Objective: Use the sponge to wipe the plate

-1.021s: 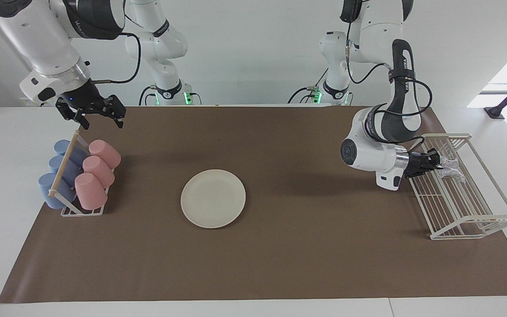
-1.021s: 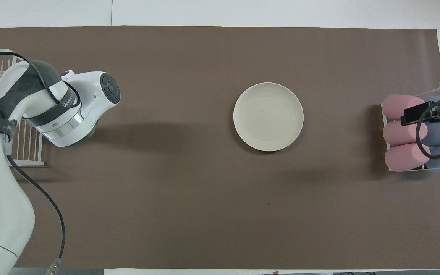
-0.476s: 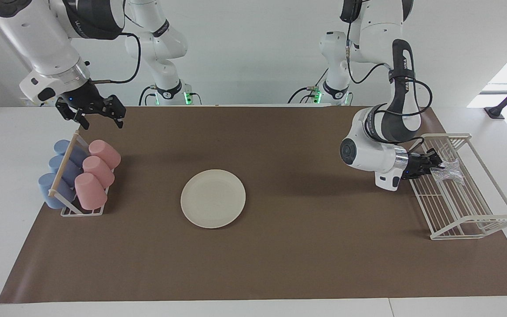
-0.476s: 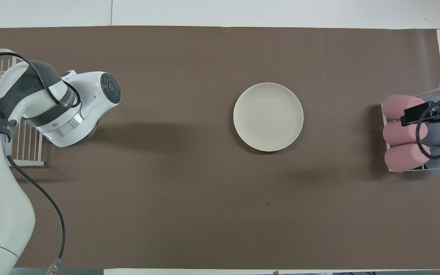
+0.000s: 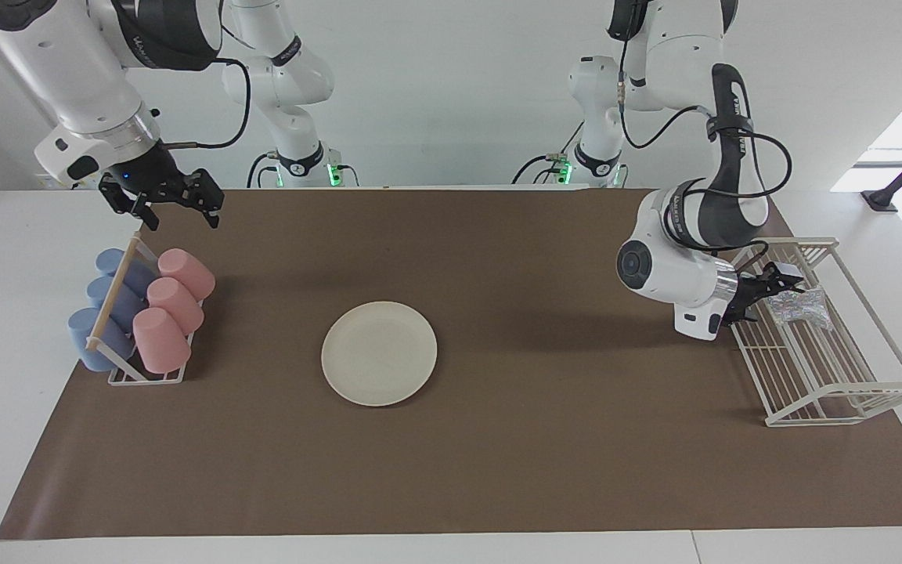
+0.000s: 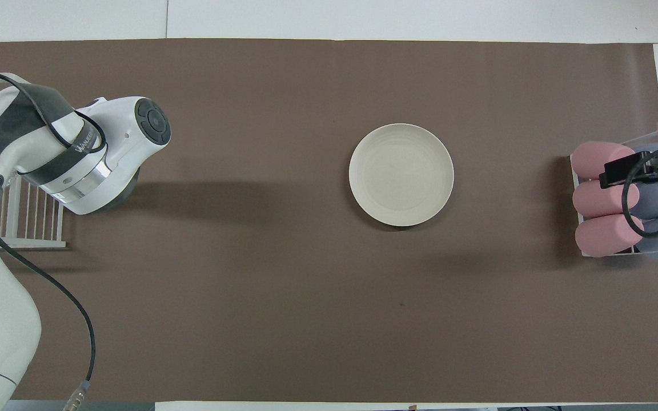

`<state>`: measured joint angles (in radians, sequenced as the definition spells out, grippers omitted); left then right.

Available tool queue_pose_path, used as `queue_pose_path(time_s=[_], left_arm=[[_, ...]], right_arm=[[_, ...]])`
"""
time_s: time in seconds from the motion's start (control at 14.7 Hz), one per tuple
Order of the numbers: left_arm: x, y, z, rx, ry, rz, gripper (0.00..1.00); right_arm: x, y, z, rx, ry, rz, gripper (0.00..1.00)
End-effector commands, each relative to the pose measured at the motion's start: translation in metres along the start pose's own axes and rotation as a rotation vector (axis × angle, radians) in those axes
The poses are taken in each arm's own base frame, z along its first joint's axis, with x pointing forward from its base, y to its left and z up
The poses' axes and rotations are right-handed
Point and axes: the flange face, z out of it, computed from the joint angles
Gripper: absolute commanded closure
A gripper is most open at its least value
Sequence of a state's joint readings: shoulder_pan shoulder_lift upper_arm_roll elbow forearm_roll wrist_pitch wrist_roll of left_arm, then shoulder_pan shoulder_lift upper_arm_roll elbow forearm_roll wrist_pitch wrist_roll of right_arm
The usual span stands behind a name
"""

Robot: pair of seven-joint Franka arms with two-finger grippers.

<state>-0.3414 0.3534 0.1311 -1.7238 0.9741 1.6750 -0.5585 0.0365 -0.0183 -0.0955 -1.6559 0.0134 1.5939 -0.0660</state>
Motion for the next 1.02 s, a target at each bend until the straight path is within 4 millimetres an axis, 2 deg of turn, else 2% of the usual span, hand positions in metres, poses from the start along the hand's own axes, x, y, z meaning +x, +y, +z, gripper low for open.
queue_pose_path(time_s=[0.0, 0.07, 0.34, 0.61, 0.68, 0.88, 0.95], left_arm=[[0.011, -0.062, -0.022, -0.177, -0.008, 0.043, 0.0], [0.01, -0.082, -0.026, -0.219, -0.01, 0.032, 0.0], [-0.006, -0.12, -0.05, -0.384, -0.034, -0.015, 0.0], [-0.033, -0.176, -0.069, -0.615, -0.039, -0.068, 0.0], [-0.039, -0.185, -0.069, -0.657, -0.052, -0.074, 0.0], [-0.059, -0.202, -0.087, -0.819, -0.078, -0.089, 0.0], [-0.065, -0.212, -0.083, -0.873, -0.096, -0.107, 0.0]], right_arm=[[-0.001, -0.004, -0.003, -0.013, 0.017, 0.008, 0.0], [0.0, -0.005, -0.004, -0.013, 0.021, 0.007, 0.0], [0.0, -0.008, -0.005, -0.013, 0.023, 0.0, 0.0], [0.0, -0.013, -0.007, -0.012, 0.026, -0.007, 0.0], [-0.001, -0.013, -0.007, -0.012, 0.026, -0.007, 0.0], [-0.002, -0.018, -0.01, -0.008, 0.031, -0.015, 0.0], [-0.003, -0.022, -0.016, -0.007, 0.043, -0.023, 0.0]])
